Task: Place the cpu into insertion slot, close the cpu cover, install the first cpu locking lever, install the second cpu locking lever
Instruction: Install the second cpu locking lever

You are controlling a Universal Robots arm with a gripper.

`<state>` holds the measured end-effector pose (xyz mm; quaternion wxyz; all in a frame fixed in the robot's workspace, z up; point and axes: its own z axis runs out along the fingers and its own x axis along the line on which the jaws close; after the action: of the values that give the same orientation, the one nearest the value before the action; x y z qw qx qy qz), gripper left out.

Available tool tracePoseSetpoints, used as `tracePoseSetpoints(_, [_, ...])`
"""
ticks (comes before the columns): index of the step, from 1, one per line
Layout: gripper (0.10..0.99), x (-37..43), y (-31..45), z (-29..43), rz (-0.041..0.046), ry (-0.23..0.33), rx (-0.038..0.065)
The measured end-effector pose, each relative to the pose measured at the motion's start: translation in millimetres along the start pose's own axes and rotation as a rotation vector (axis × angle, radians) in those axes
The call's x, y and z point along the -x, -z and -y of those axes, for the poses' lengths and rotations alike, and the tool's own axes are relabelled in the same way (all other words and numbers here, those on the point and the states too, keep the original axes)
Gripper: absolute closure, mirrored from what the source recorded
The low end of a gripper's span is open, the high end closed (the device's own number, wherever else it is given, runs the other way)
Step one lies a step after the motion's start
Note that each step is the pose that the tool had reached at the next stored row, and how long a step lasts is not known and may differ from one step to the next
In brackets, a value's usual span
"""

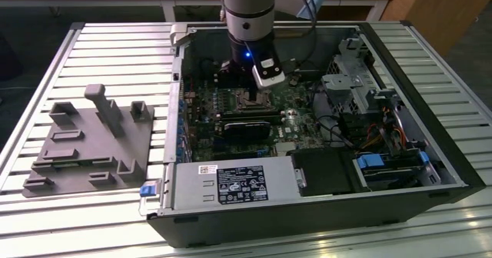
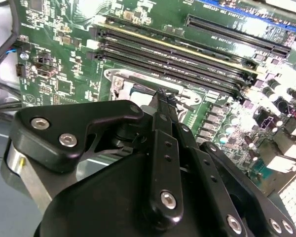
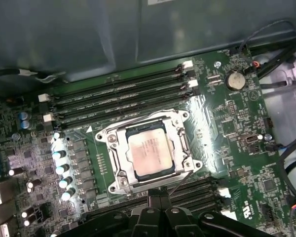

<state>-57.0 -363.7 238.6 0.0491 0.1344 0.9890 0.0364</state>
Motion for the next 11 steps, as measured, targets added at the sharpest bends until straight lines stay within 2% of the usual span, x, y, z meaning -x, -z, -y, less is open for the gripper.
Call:
tracePoseSetpoints(4, [0.98, -1.3, -2.9, 3.8, -0.0034, 0.006, 0.011])
tracePoseSetpoints(11, [0.98, -1.5, -6.1, 10.4, -0.0071, 0.02, 0.021])
